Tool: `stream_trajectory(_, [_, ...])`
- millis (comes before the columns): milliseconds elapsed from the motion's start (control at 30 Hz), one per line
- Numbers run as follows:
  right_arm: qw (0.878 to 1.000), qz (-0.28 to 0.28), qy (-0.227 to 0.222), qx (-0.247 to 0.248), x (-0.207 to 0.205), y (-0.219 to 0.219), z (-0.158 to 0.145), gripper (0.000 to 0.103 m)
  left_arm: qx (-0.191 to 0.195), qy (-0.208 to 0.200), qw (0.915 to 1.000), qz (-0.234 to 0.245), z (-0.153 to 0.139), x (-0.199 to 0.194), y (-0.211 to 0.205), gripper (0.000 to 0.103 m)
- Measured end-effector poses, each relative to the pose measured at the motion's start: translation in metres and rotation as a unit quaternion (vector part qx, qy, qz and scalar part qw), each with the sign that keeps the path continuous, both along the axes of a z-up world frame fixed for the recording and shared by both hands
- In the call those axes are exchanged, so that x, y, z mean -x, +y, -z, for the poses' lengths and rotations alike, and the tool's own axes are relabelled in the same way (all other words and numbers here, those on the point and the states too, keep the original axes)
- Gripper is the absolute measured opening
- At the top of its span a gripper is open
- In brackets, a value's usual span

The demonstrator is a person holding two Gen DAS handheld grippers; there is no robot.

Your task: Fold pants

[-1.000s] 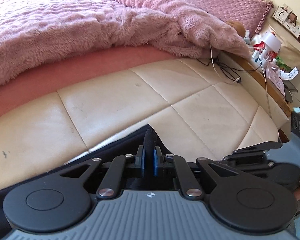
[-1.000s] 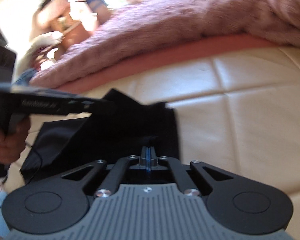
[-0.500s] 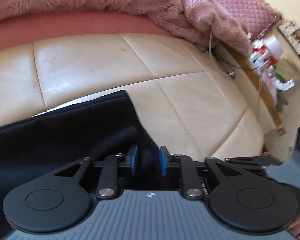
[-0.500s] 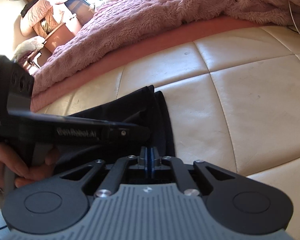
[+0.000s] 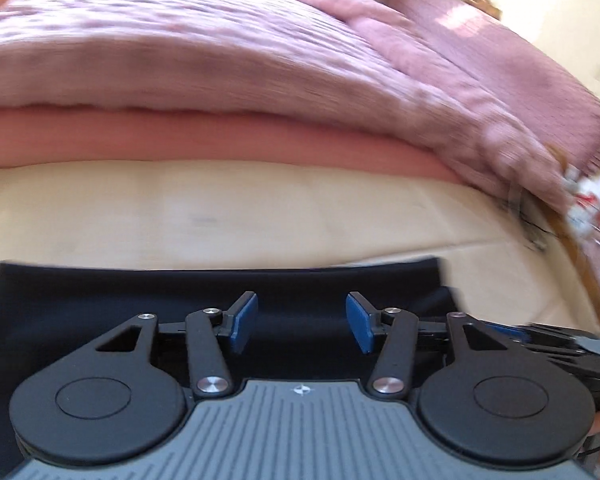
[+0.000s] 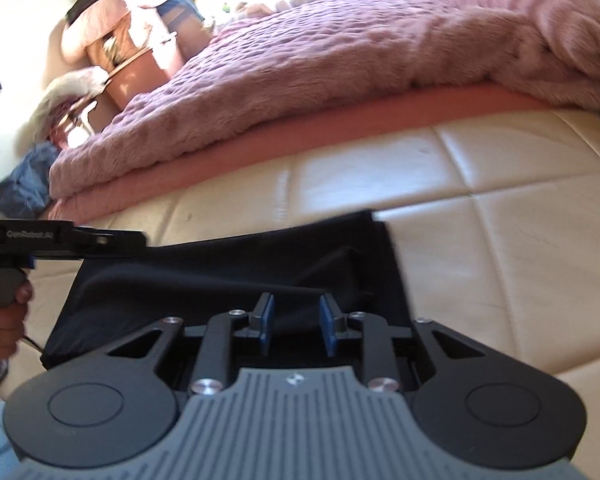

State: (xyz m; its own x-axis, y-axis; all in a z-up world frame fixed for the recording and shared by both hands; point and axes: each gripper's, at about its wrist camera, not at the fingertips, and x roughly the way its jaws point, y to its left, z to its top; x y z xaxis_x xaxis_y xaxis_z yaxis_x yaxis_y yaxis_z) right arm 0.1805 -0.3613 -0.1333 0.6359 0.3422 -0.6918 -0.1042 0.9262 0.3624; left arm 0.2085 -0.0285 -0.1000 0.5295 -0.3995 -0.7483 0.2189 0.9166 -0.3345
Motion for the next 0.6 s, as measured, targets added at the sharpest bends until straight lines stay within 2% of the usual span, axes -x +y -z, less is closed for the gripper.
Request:
stream_trajectory(100, [0.999,-0.025,-0.003,0.030,-0.008,0.032,0.000,0.017,-0.020,-0.003,0.9975,-0.068,0.005,0.010,0.057,0.064])
stream_trajectory(200, [0.998,-0.045,-0.005,0.054,-0.018,0.058,0.001,0.014,-0.029,0.000,0.9907,-0.133,0.016,0.016,0.107,0.069])
stream_trajectory(267, [0.996,-0.052,-0.007,0.072,-0.025,0.071,0.001,0.014,-0.018,0.015,0.9856,-0.167,0.028,0.019,0.137,0.069])
stream_trajectory(367, [0.995,-0.068,-0.009,0.073,-0.033,0.087,0.001,0.014,0.009,0.036,0.9768,-0.211,0.050,0.021,0.174,0.070])
stream_trajectory(500, [0.991,-0.103,-0.013,0.085,-0.039,0.113,0.000,0.014,0.079,0.074,0.9685,-0.224,0.080,0.021,0.203,0.070])
stream_trajectory(600, [0.988,-0.126,-0.012,0.090,-0.043,0.132,0.005,0.014,0.088,0.065,0.9714,-0.211,0.085,0.021,0.208,0.070])
